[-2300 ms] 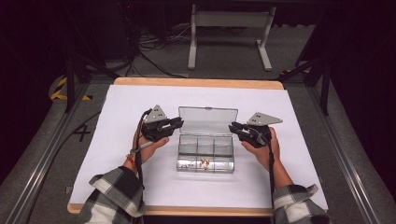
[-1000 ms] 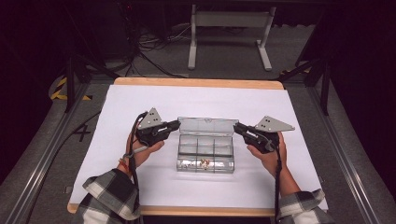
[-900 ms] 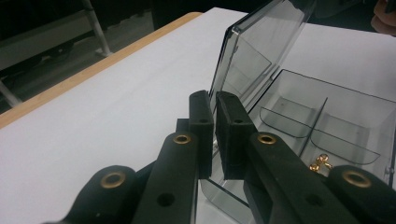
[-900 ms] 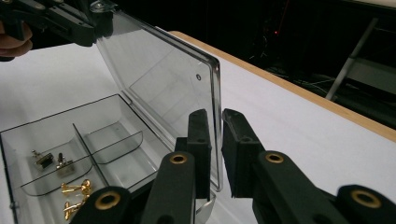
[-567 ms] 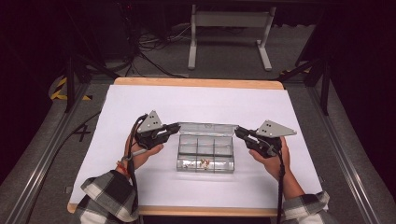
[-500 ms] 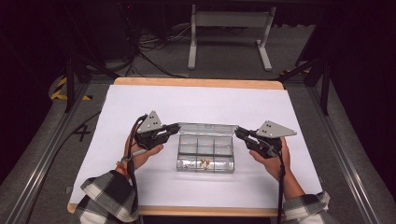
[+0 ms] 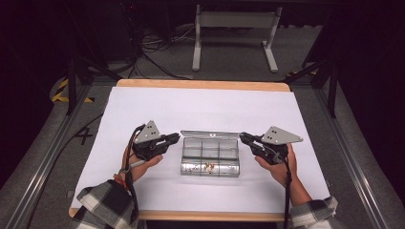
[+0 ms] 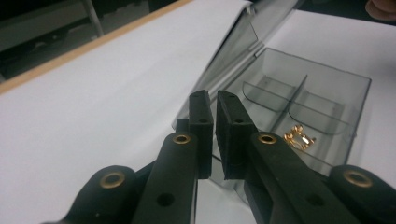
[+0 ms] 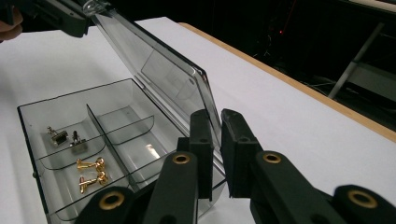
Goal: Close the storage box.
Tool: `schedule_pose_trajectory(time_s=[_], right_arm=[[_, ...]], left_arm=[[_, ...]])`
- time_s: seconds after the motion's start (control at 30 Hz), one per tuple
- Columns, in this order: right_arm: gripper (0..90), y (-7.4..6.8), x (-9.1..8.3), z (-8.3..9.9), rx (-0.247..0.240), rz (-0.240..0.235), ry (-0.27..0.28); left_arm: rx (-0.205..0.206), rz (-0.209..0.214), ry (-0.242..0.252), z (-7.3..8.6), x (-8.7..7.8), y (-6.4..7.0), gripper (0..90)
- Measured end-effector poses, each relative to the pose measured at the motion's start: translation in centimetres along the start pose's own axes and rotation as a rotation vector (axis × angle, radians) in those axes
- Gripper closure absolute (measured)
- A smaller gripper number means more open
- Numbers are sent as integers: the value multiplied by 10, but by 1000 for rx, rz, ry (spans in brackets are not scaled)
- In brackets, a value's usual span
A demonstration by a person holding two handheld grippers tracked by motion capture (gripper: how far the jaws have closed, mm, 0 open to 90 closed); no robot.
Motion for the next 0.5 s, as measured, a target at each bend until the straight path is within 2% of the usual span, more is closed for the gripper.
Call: schedule_pose_trajectory(time_s=[0.1,0.13,0.17,0.27,0.43,0.5], right_arm=[[835,-1,0,1,-4,0,-3],[833,-2,-1,1,-7,-3,-5],[833,-3,-1,3,-11,-5,-13],[836,-5,-1,4,-14,-4,-17],[833,-6,-3,9,-12,-18,-28],[832,-6,-4,10,-7,-8,-31]], left_arm=[[12,-1,-14,3,1,4,893],[9,-22,-7,1,2,4,900],[2,-24,-1,0,4,5,900],[22,-11,-11,-2,9,10,900],[12,-9,11,-4,9,10,900],[12,-9,12,-4,8,10,900]])
Point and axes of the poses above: each handheld gripper's, and its own axes: x roughly forward along the jaws, z roughly out of its underside, y roughly to its right, the point moved 6 cm from there along x, roughly forward along the jaws, and after that the axes turned 8 degrees about -y, right-handed, at the moved point
